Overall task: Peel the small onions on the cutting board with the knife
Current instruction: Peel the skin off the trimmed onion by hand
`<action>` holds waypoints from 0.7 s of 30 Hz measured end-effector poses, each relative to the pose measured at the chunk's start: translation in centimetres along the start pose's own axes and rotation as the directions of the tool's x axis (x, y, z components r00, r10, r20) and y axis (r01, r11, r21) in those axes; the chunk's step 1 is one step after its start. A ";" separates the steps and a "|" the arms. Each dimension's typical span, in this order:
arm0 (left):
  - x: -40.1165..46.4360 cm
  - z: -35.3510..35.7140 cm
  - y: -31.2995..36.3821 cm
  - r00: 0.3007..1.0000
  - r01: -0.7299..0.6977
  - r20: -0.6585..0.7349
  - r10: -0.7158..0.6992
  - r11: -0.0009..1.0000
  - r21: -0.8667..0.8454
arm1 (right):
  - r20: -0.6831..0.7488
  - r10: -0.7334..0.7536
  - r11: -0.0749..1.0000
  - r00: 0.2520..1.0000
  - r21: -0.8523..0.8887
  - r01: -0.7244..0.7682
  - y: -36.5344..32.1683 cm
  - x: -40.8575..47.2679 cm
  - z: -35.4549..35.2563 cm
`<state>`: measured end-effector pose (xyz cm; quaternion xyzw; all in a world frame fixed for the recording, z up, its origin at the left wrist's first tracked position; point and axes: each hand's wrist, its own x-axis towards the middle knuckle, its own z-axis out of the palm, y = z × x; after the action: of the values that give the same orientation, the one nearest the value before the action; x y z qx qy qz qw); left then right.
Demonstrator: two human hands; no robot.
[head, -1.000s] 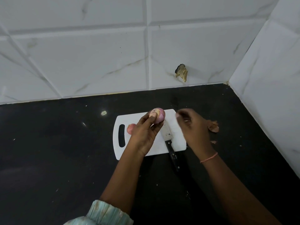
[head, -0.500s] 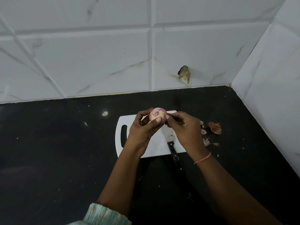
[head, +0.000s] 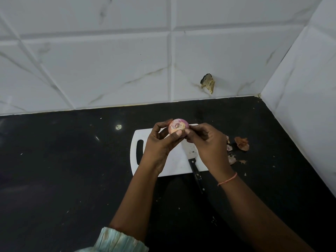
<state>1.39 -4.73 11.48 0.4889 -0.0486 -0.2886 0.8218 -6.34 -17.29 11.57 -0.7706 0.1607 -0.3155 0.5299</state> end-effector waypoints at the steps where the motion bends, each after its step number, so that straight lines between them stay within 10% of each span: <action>1: 0.0 0.0 -0.1 1.000 -0.008 0.003 0.008 1.000 0.010 | 0.000 0.015 1.000 1.000 0.015 -0.015 0.0 0.1 0.0; 14: 0.0 0.0 -0.4 0.999 -0.029 -0.029 0.033 0.991 0.131 | -0.029 -0.241 0.928 0.970 -0.299 0.221 -0.2 -0.2 0.1; 21: -0.2 0.2 -0.6 0.998 0.061 -0.019 -0.063 0.993 -0.102 | -0.035 -0.222 0.920 0.974 -0.339 0.197 -0.2 0.2 0.2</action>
<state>0.90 -5.00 11.13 0.4511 -0.0097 -0.3107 0.8366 -6.06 -17.19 11.73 -0.8497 0.1477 -0.3665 0.3491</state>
